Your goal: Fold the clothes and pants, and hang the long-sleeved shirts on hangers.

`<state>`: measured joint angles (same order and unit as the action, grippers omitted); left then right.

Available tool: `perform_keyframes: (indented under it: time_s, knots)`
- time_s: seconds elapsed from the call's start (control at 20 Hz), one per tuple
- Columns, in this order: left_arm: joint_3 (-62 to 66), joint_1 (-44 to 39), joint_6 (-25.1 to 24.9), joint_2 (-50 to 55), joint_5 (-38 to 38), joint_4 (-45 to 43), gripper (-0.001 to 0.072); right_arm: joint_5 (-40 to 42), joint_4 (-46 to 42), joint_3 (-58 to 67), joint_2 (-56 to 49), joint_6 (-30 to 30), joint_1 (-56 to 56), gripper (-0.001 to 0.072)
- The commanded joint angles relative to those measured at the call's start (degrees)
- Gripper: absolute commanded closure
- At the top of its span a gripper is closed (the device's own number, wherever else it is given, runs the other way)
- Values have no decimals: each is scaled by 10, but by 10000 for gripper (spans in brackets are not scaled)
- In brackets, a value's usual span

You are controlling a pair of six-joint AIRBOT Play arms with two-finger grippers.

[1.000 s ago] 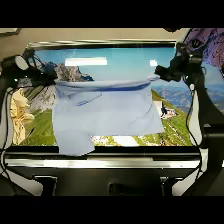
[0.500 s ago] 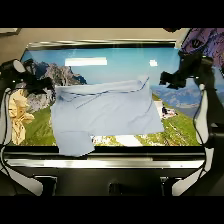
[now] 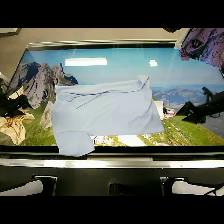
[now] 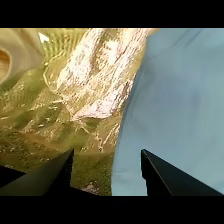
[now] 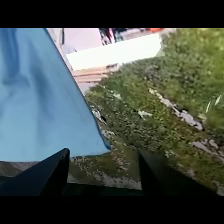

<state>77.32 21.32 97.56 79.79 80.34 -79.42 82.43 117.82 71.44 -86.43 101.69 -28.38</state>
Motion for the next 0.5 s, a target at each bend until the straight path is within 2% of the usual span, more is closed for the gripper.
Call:
perform_keyframes:
  time_s: [0.0, 0.25, 0.45]
  knots:
    - [-66, 13, -7, -37, -19, -1, 222, -41, 21, -112, 16, 39, -5, 224]
    - [-66, 12, -7, -34, -22, -1, 230, -84, 49, -160, -9, 78, 43, 222]
    - [-66, 13, 6, -32, 5, -1, 229, -107, 73, -161, -25, 82, 55, 220]
